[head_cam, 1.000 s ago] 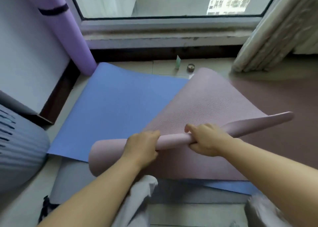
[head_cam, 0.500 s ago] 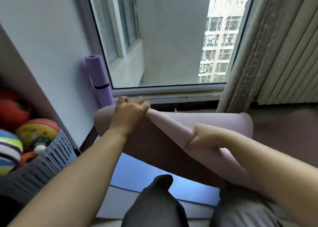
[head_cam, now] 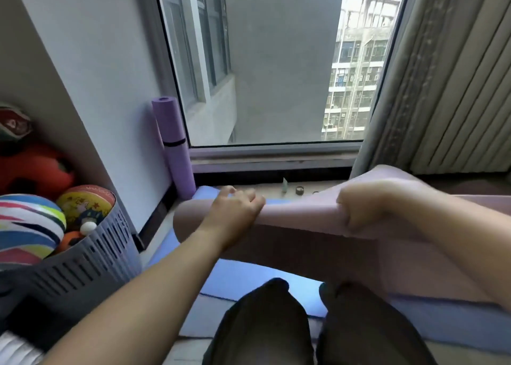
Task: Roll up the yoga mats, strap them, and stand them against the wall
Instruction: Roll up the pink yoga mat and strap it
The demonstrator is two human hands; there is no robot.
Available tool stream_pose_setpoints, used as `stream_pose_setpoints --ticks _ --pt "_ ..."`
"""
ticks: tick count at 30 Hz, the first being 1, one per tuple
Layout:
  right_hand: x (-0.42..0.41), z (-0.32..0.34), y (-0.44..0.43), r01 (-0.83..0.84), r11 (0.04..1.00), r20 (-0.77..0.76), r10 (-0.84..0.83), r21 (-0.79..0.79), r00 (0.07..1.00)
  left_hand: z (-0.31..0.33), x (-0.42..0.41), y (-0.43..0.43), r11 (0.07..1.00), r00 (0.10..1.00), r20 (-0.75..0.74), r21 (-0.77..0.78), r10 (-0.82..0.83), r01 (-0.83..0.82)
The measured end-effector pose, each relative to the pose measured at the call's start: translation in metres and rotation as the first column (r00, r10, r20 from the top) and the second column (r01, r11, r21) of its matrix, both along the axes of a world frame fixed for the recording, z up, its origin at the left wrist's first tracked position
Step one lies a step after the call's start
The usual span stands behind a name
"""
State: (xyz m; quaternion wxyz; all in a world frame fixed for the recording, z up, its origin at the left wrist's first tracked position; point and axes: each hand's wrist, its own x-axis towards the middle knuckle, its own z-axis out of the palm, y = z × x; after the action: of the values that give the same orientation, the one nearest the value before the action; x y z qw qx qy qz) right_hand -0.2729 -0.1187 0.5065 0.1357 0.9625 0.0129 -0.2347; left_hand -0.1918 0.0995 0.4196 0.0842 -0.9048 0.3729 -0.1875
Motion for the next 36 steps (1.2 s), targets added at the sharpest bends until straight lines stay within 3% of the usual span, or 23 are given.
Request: stream_pose_setpoints --ticks 2,4,9,12,15,18,21,24,30,36 --pt "-0.01 -0.02 -0.007 0.004 1.0 -0.111 -0.006 -0.021 0.994 -0.015 -0.022 -0.015 0.974 0.954 -0.27 0.215 0.127 -0.069" --pt "-0.02 -0.049 -0.014 0.047 0.999 -0.224 -0.045 0.004 0.974 -0.025 -0.041 -0.023 0.951 0.925 -0.356 0.31 0.13 -0.014" --pt "-0.06 -0.105 -0.024 0.21 0.961 -0.451 -0.11 0.178 0.886 -0.074 -0.099 -0.029 0.966 0.833 -0.53 0.087 -0.161 0.242" --pt "-0.075 -0.11 -0.029 0.311 0.896 -0.487 -0.128 0.317 0.864 -0.086 -0.111 -0.033 0.971 0.757 -0.629 0.012 -0.179 0.24" --pt "-0.087 -0.111 -0.029 0.288 0.88 -0.347 -0.154 0.379 0.925 -0.081 -0.105 -0.04 0.974 0.72 -0.681 0.047 -0.132 0.222" --pt "-0.105 -0.124 -0.023 0.04 0.983 -0.023 -0.036 0.178 0.999 -0.073 -0.103 -0.046 0.972 0.665 -0.735 0.034 -0.133 0.232" --pt "-0.127 -0.137 -0.014 -0.008 0.996 0.188 -0.009 0.091 0.982 -0.074 -0.11 -0.053 0.971 0.645 -0.759 0.08 -0.088 0.226" --pt "-0.141 -0.159 -0.015 -0.083 0.994 0.42 0.046 0.069 0.906 -0.08 -0.119 -0.059 0.972 0.652 -0.758 0.127 -0.033 0.197" --pt "-0.149 -0.18 -0.022 -0.062 0.993 0.571 -0.006 0.099 0.821 -0.077 -0.131 -0.055 0.99 0.73 -0.681 0.136 0.061 0.044" --pt "-0.151 -0.161 -0.019 -0.095 0.976 0.498 -0.015 0.196 0.867 -0.06 -0.142 -0.051 0.986 0.799 -0.597 0.165 0.076 0.029"
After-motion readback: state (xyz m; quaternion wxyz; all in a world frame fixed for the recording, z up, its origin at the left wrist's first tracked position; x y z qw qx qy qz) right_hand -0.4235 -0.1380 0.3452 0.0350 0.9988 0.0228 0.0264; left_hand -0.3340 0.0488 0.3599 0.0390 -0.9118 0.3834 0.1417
